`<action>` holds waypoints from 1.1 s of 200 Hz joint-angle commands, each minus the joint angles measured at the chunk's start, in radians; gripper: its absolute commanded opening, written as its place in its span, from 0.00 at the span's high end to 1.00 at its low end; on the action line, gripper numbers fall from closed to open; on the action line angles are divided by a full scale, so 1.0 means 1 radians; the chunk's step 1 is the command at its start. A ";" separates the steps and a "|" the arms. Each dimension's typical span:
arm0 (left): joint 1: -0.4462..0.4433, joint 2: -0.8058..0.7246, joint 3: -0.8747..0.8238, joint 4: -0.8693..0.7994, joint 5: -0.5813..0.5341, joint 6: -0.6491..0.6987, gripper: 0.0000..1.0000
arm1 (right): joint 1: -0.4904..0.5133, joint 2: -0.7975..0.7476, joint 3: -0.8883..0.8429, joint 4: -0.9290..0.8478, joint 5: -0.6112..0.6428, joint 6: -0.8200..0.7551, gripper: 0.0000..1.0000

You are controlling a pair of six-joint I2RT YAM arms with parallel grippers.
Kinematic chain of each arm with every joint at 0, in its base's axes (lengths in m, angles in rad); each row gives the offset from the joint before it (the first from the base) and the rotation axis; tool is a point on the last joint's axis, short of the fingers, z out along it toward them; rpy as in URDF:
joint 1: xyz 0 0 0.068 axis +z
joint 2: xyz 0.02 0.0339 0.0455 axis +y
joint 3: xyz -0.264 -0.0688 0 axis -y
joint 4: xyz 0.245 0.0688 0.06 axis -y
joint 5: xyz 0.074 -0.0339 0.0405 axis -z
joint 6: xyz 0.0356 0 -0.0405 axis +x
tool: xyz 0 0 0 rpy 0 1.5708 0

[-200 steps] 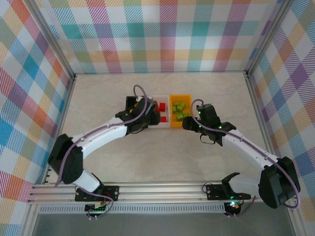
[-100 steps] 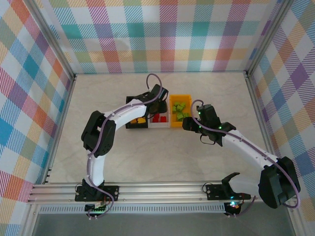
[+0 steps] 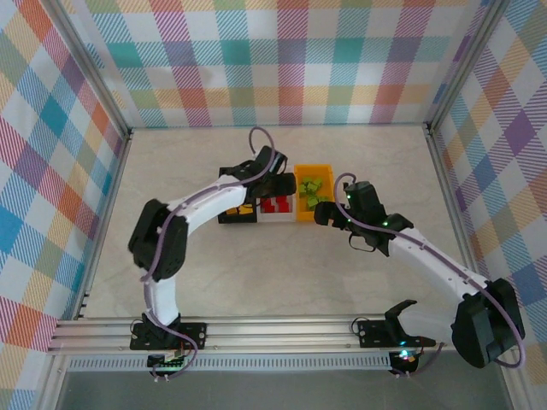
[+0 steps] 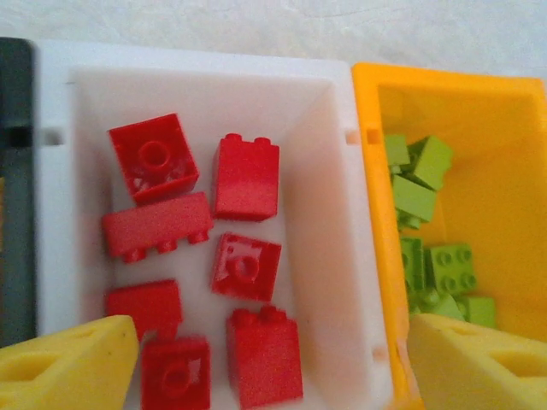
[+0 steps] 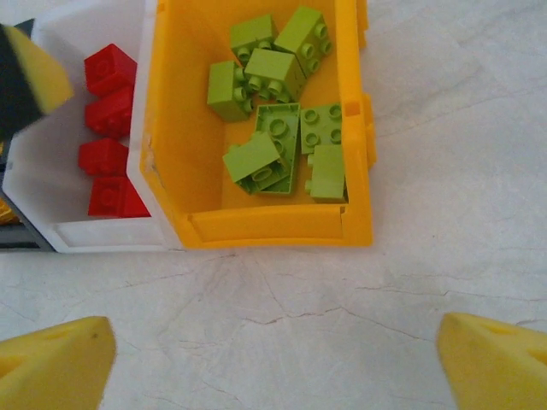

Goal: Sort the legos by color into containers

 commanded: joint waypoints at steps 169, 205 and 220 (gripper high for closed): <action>0.511 -0.541 -0.923 0.678 -0.284 0.456 0.00 | -0.012 -0.103 -0.115 0.081 0.177 -0.058 0.00; 0.518 -0.439 -0.995 0.970 -0.229 0.497 0.00 | -0.018 -0.118 -0.133 0.081 0.237 -0.064 0.00; 0.518 -0.412 -0.993 1.010 -0.202 0.525 0.00 | -0.022 -0.121 -0.140 0.093 0.261 -0.062 0.00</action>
